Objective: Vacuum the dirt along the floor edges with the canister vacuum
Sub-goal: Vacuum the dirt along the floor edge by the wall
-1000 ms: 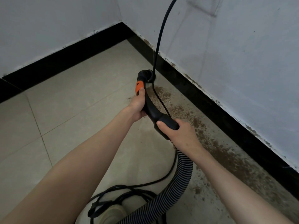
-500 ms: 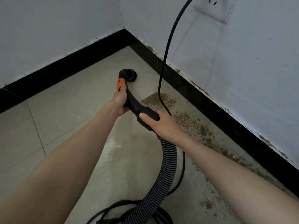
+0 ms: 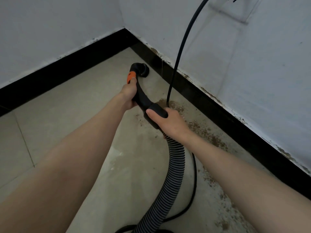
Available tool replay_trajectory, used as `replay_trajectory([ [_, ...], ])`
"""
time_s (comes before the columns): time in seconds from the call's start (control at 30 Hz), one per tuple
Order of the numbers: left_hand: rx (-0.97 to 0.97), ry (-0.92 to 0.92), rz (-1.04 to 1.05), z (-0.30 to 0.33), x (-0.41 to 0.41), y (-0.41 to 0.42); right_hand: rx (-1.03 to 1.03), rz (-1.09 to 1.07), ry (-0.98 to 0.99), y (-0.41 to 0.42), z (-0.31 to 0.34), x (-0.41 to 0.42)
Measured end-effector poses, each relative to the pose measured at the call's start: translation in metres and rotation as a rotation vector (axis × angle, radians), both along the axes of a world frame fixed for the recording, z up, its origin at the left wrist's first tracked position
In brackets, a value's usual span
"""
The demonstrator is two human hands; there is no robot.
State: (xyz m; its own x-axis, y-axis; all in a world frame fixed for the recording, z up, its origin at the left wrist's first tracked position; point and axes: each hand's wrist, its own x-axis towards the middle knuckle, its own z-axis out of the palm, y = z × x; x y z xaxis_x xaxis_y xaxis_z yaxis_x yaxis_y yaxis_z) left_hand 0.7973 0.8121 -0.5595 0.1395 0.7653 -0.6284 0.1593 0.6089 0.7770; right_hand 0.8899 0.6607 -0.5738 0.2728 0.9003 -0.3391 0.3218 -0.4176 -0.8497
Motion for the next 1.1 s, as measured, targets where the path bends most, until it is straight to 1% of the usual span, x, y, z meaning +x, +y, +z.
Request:
replay_trajectory([
  [0.13,-0.026,0.012,-0.023,0.009,-0.001,-0.009,-0.040,-0.026,0.017,-0.015,0.016,-0.009],
  [0.2,-0.049,0.026,-0.029,0.013,-0.004,-0.024,-0.052,-0.035,0.034,-0.035,0.026,-0.014],
  [0.37,-0.095,0.031,-0.004,0.017,-0.015,-0.066,-0.101,-0.027,0.005,-0.078,0.043,-0.022],
  [0.53,-0.133,0.021,-0.018,0.026,-0.012,-0.093,-0.115,-0.058,0.012,-0.101,0.048,-0.022],
  [0.7,-0.129,0.048,-0.035,0.039,0.001,-0.126,-0.097,-0.064,0.037,-0.131,0.048,-0.009],
  [0.83,-0.078,0.085,0.058,0.060,0.003,-0.150,-0.045,0.024,0.057,-0.149,0.062,0.002],
  [1.03,0.036,0.097,0.260,0.108,-0.033,-0.186,0.004,0.213,0.064,-0.175,0.107,-0.010],
  [1.1,0.077,0.113,0.314,0.129,-0.041,-0.202,0.000,0.282,0.130,-0.183,0.120,-0.009],
])
